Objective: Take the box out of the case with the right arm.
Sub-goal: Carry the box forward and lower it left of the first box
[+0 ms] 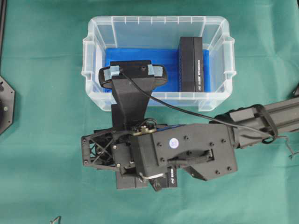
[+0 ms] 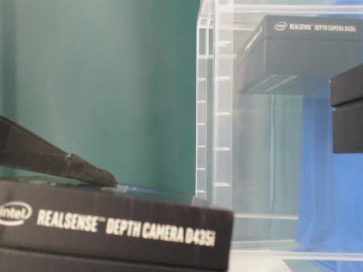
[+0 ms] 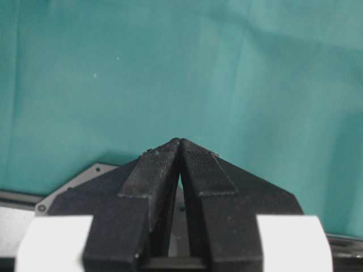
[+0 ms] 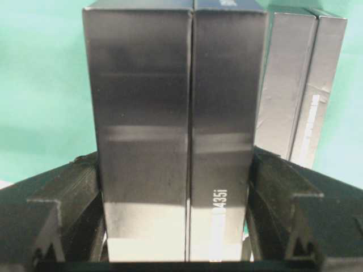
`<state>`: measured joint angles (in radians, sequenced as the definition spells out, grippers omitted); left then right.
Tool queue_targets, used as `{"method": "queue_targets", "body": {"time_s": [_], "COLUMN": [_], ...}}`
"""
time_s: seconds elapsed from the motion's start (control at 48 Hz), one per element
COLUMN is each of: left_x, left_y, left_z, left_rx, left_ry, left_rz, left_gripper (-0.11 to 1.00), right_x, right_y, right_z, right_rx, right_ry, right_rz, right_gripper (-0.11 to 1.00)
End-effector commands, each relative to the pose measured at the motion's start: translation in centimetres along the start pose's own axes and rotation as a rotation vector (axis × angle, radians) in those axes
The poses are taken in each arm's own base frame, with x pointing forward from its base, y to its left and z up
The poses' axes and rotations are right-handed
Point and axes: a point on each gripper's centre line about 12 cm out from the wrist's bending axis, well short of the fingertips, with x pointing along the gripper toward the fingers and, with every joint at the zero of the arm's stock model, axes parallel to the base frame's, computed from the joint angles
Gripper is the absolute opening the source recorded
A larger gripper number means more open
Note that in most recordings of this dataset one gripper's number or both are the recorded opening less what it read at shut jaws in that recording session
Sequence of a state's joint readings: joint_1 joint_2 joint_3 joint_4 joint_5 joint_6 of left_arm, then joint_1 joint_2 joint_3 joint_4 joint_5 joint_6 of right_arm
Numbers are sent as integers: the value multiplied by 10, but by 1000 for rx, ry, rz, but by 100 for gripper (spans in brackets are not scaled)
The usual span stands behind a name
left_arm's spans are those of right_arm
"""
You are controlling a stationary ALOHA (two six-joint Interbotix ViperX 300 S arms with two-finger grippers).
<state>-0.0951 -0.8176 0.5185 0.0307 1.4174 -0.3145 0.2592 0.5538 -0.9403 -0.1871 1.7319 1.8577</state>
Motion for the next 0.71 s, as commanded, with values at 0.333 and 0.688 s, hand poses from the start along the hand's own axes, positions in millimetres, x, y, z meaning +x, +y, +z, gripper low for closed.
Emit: {"method": "queue_targets", "body": {"time_s": [0.333,0.688], "left_x": [-7,-7], "left_y": [-1,-1], "left_z": [5,5], "left_rx": [0,1], "left_ry": [-24,-24], "left_rz": [-7,-7], "left_gripper": [2,2], "right_x": [19,80], "right_y": [3,7], "right_z": [-6,-14], "right_rx": [2,7], "right_ry": [53,96], "right_rz": [-23,-28], "right_gripper": [68,68]}}
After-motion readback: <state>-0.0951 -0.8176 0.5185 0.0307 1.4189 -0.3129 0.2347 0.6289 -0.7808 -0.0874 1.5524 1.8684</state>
